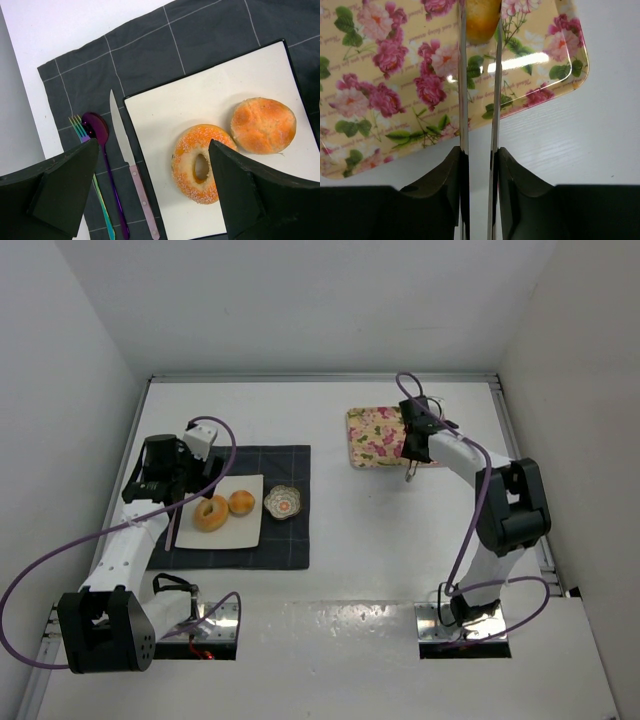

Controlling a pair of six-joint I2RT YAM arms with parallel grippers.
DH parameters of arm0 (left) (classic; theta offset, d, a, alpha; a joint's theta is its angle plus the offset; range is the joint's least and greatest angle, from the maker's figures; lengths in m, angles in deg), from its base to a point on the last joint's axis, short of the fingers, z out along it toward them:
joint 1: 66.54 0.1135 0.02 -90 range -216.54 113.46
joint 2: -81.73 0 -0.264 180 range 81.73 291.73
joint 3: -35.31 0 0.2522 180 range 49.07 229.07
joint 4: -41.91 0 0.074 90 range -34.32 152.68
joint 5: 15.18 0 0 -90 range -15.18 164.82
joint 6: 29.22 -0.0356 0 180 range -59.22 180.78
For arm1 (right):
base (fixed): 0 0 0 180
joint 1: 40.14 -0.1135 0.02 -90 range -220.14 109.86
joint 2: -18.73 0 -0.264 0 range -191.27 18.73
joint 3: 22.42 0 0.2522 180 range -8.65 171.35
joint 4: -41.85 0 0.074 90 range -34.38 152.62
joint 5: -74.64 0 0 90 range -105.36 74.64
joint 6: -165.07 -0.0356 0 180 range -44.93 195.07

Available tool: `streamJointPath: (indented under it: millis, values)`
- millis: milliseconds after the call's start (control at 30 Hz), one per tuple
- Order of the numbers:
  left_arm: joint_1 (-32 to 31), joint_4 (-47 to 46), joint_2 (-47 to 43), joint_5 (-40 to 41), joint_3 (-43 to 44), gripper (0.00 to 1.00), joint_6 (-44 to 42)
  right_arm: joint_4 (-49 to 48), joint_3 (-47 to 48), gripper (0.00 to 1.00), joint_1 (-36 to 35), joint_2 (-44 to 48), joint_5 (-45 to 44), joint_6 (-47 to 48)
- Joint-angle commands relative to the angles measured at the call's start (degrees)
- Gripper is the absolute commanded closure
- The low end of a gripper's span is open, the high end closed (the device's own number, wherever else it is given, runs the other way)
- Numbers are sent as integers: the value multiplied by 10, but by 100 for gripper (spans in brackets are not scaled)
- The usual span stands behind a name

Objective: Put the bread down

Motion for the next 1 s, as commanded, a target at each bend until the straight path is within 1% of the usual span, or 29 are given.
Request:
streamJointPath:
  millis: [0, 33, 67, 133, 167, 200, 233, 267, 300, 367, 400, 467, 500, 533, 600, 633, 733, 800, 867, 967]
  values:
    - [-4, -9, -5, 6, -2, 3, 1, -48, -24, 88, -6, 49, 2, 26]
    - [-4, -9, -5, 12, -2, 2, 8, -59, -28, 89, -17, 66, 4, 75]
    - [-4, -9, -5, 21, -2, 2, 14, -86, -34, 89, -30, 84, 13, 92]
    - [-4, -9, -5, 46, 6, 1, 36, -105, -34, 90, -48, 109, 39, 157]
    - [1, -9, -5, 60, 11, 1, 45, -114, -34, 92, -56, 126, 56, 170]
    - [1, -9, -5, 75, 11, 1, 56, -118, -34, 92, -81, 135, 64, 193]
    - [6, -9, -11, 108, 17, 1, 78, -127, -35, 92, -91, 156, 90, 213]
    - [6, -1, -11, 123, 24, 1, 88, -126, -35, 92, -99, 161, 103, 221]
    - [6, 5, -11, 136, 24, 1, 98, -125, -37, 92, -124, 167, 146, 230]
    - [33, 28, -11, 142, 41, 1, 126, -132, -39, 92, -151, 185, 196, 257]
    - [42, 38, -11, 142, 41, 1, 133, -133, -42, 92, -172, 188, 281, 267]
    - [55, 57, -17, 147, 41, 1, 144, -130, -41, 92, -206, 191, 330, 277]
    - [62, 57, -17, 148, 41, 1, 144, -124, -38, 92, -225, 189, 407, 281]
    - [62, 65, -26, 148, 41, 1, 150, -118, -36, 92, -247, 185, 432, 283]
    - [74, 74, -40, 148, 41, 1, 155, -93, -35, 92, -266, 170, 504, 299]
    - [74, 83, -45, 141, 41, 1, 155, -86, -27, 92, -295, 166, 516, 305]
    - [74, 95, -70, 141, 41, 1, 146, -53, -13, 92, -338, 140, 548, 332]
    - [74, 101, -87, 152, 41, 1, 140, -45, -1, 91, -373, 119, 550, 339]
    - [74, 101, -98, 152, 41, 1, 134, -33, 7, 91, -396, 103, 549, 343]
    - [74, 101, -110, 157, 41, 1, 129, -31, -1, 90, -404, 86, 529, 341]
